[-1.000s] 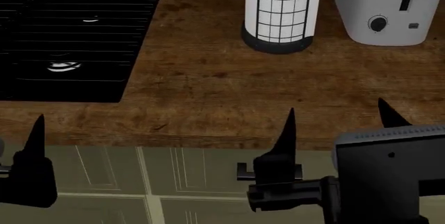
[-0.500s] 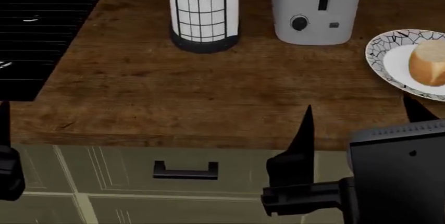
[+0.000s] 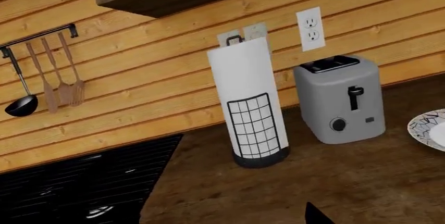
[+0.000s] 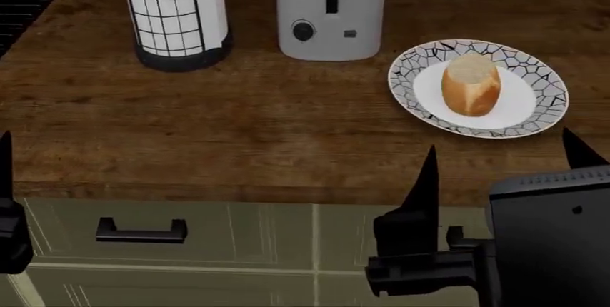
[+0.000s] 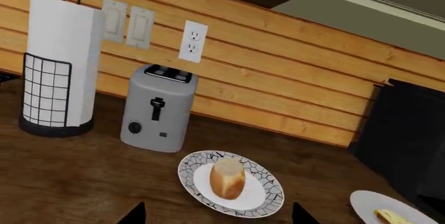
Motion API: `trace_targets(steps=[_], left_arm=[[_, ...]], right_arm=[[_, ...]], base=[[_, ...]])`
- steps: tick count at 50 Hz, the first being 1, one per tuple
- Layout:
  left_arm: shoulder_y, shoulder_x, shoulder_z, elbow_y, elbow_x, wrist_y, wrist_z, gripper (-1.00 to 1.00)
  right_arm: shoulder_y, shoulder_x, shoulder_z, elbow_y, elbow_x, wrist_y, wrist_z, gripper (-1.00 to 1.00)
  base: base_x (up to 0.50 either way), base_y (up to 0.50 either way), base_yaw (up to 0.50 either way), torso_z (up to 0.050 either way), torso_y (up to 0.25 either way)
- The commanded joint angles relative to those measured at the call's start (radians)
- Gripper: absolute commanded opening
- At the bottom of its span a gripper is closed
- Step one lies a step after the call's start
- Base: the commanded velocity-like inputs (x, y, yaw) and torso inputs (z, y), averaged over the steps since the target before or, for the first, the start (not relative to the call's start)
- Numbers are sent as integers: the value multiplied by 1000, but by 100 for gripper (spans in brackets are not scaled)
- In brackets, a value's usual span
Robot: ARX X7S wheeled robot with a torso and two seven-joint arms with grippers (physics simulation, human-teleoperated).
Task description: Place all breads on the cutting board.
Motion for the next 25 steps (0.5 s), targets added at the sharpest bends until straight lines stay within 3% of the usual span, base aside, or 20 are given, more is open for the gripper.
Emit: trace_targets(steps=[1,25], left_arm=[[13,7,6,7,10,19,12,100],[3,6,28,-7,7,57,12,100]], right_arm=[[-9,12,-7,-1,-7,-15,0,100],[-12,24,-32,2,-9,-47,4,100]], base=[[0,-500,0,0,0],[0,-500,0,0,0]])
